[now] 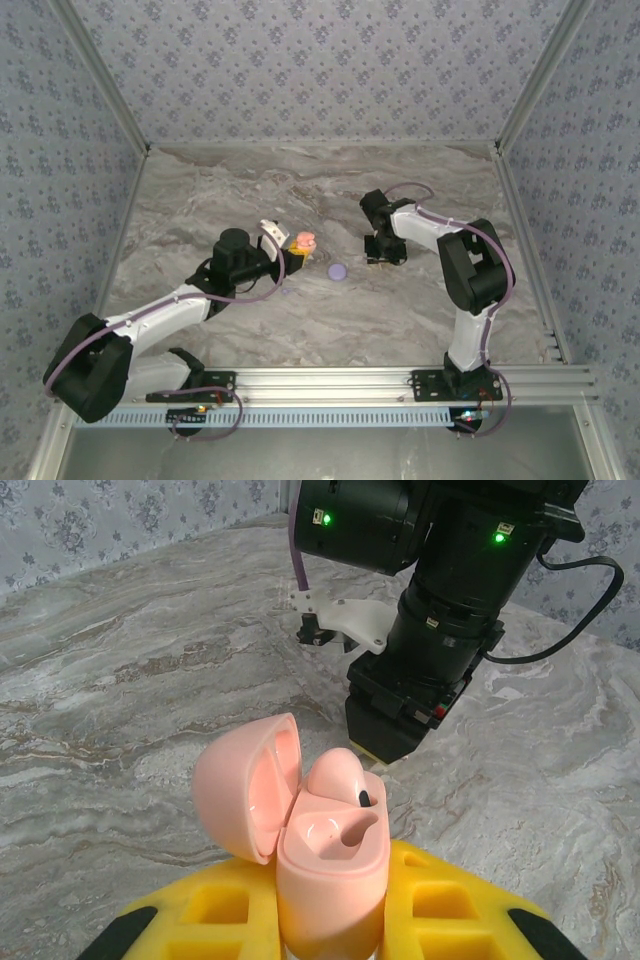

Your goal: Insert wireless bluetooth earbuds into charging case

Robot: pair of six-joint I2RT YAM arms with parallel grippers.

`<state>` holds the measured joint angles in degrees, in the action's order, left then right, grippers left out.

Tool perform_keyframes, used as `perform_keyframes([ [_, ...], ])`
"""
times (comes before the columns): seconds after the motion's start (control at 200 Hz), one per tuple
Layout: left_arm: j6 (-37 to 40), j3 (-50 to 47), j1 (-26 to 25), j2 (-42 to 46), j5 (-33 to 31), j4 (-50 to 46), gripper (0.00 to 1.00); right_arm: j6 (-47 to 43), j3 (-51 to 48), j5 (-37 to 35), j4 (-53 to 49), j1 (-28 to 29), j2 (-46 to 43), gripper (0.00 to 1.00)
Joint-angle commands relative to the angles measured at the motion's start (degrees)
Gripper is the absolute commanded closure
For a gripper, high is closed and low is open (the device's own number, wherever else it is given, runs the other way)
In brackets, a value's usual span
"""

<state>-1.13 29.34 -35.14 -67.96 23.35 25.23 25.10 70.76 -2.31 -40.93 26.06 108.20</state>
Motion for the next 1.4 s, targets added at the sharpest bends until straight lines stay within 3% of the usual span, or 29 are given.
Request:
perform_keyframes([
  [0.0,-0.48,1.81,-0.08,0.14,0.57,0.87,0.84,-1.82,2.04,0.11,-0.61,-0.2,1.61,0.65],
  [0.45,-0.32,2.01,-0.12,-0.04,0.48,0.73,0.84,-3.53,3.42,-0.01,-2.38,-0.12,3.24,0.65],
  [0.989,-0.65,2.13,-0.13,-0.55,0.42,0.37,0.84,-3.67,2.9,-0.85,-4.17,-0.34,4.07,0.79],
  [1.394,-5.57,1.68,-1.74,-7.79,-1.71,8.1,0.83,-3.73,-1.91,6.6,3.14,-2.92,-2.25,0.8],
])
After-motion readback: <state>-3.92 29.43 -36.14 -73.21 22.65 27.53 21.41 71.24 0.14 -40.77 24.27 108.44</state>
